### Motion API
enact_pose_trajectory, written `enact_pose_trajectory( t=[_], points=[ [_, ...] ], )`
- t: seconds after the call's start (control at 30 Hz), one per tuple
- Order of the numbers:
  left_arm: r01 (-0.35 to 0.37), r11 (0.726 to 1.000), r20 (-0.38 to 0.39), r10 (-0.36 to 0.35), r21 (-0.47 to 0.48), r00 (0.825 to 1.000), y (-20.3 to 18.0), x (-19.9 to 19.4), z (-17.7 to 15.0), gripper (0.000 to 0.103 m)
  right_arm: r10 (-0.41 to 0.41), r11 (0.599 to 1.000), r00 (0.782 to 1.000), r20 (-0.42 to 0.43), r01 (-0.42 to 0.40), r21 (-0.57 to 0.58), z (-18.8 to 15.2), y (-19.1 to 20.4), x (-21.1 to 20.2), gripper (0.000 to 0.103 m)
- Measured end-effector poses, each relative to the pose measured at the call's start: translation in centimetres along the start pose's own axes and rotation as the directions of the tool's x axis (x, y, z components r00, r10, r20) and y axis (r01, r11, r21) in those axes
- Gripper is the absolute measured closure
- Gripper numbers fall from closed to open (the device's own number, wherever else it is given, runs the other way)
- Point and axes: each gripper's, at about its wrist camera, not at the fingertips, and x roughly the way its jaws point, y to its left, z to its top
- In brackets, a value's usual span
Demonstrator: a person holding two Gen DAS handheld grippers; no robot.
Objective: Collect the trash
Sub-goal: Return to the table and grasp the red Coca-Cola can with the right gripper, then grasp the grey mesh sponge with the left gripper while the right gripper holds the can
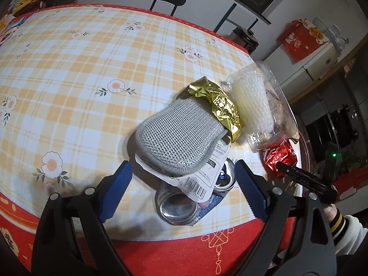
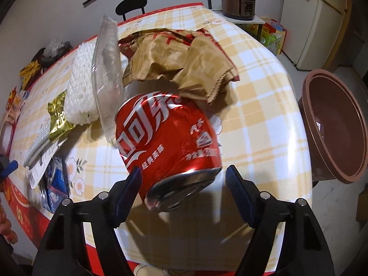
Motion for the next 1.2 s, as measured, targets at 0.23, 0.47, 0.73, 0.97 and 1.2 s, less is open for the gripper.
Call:
enact_pose_trajectory(
  t=[0.23,0.47,0.73,0.97,1.2],
  points=[
    [0.022,0.999,-0.01,-0.022,0.038,1.0,-0.5,0.2,0.1,0.015,0.036,0.998,0.999,0.017,-0.037,0.046,-1.0,-0.3,-1.1,0.049],
    [0.046,0.998,-0.024,-0.045,0.036,0.999,-0.2,0.5,0.3,0.015,0.069,0.995,0.997,0.03,-0.071,0.074,-2.4,-0.2,-2.7,0.049],
    [0.09,0.995,-0.045,-0.092,-0.035,0.995,0.7,1.3,-0.1,0.021,0.092,0.992,0.994,0.053,-0.096,0.082,-2.8,-0.2,-4.3,0.05],
    [0.132,0.973,-0.061,-0.146,-0.19,0.987,2.7,2.3,-0.2,0.033,0.094,0.992,0.994,0.054,-0.099,0.084,-2.9,-0.6,-4.7,0.05],
    [0.125,0.962,-0.032,-0.137,-0.243,0.99,3.5,2.5,1.1,0.034,0.095,0.991,0.994,0.057,-0.1,0.089,-3.3,-1.2,-4.8,0.05]
  ],
)
